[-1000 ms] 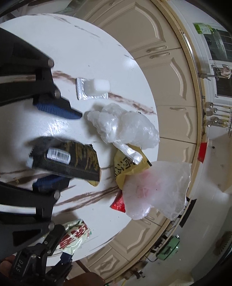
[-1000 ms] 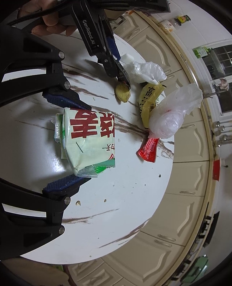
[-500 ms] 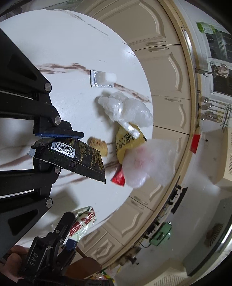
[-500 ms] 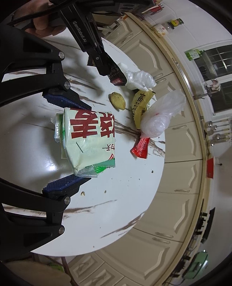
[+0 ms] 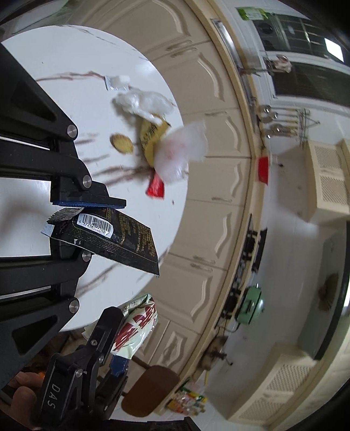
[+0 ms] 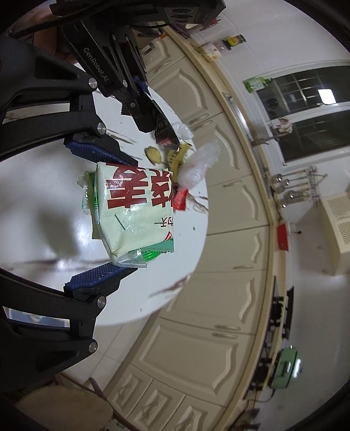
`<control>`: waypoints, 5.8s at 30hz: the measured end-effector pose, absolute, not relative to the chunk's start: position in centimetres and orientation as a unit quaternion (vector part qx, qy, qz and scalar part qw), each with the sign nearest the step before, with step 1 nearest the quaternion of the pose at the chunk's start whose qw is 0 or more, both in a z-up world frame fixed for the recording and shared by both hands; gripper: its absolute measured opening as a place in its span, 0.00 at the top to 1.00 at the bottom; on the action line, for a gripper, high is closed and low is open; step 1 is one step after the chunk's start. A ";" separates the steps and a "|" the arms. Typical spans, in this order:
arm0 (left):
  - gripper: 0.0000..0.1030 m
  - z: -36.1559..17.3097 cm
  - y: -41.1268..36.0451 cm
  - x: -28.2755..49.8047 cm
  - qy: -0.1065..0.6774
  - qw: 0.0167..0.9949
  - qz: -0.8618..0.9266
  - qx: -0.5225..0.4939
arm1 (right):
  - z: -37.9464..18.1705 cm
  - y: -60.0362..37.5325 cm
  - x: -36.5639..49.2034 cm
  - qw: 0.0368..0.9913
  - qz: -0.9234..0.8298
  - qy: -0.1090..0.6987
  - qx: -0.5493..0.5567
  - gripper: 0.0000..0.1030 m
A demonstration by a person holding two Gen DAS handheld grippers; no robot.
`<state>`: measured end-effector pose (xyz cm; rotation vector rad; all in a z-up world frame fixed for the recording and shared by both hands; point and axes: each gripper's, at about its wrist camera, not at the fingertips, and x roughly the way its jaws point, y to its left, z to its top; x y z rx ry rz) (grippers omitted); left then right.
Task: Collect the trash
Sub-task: 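Lift and carry the noodle packet and black wrapper toward the blue bin, then lower both tools over the blue bin and open them to drop the items, then return both tools above the table toward the remaining trash, then grasp the brown nut with the right tool while the left tool grasps the clear plastic bag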
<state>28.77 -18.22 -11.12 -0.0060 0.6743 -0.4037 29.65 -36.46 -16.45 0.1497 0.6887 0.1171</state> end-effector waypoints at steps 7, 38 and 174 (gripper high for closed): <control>0.91 -9.9 -24.5 26.4 0.318 0.911 -0.263 0.023 | -14.6 -42.8 24.6 0.947 -0.002 0.309 0.094 0.37; 0.90 -25.3 -52.1 32.0 0.522 0.752 -0.369 0.160 | -35.9 -67.4 16.4 0.825 -0.171 0.446 0.302 0.37; 0.62 -19.4 -4.4 46.8 0.401 0.913 -0.065 -0.033 | -27.0 -21.8 48.4 0.879 0.117 0.463 0.004 0.10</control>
